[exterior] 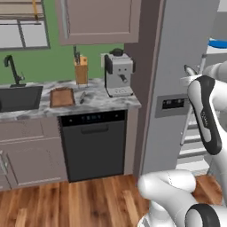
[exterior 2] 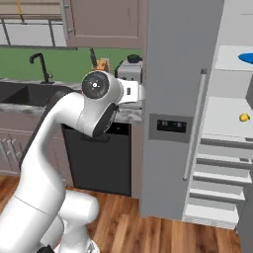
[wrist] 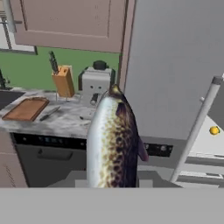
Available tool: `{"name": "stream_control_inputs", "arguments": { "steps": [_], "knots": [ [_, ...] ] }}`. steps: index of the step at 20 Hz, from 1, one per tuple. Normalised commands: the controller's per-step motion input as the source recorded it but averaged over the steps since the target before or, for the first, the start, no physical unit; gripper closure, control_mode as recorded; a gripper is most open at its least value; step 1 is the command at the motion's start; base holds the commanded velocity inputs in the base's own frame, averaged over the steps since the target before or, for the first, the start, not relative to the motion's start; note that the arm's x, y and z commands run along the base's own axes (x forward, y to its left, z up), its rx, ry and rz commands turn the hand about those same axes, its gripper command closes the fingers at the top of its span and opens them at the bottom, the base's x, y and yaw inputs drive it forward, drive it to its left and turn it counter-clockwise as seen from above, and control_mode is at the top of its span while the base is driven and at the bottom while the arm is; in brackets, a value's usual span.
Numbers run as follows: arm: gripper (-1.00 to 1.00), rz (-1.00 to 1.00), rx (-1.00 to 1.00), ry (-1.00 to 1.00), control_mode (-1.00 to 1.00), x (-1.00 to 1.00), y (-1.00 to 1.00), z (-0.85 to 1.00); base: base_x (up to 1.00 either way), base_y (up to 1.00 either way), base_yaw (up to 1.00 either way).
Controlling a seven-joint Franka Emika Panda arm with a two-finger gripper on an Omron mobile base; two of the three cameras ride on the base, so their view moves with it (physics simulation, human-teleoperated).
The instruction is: Retrieve the fish from the fridge and place it on the cutting board.
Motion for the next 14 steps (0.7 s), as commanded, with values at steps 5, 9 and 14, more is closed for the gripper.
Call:
{"name": "stream_control_inputs", "arguments": {
  "steps": [5, 9, 14],
  "knots": [
    [1.00, 0.00, 0.00, 0.00, 1.00, 0.00, 0.00, 0.00, 0.19, 1.00, -0.03],
    [1.00, 0.00, 0.00, 0.00, 1.00, 0.00, 0.00, 0.00, 0.24, 1.00, -0.04],
    [1.00, 0.00, 0.00, 0.00, 1.00, 0.00, 0.00, 0.00, 0.31, 1.00, -0.04]
  ]
}}
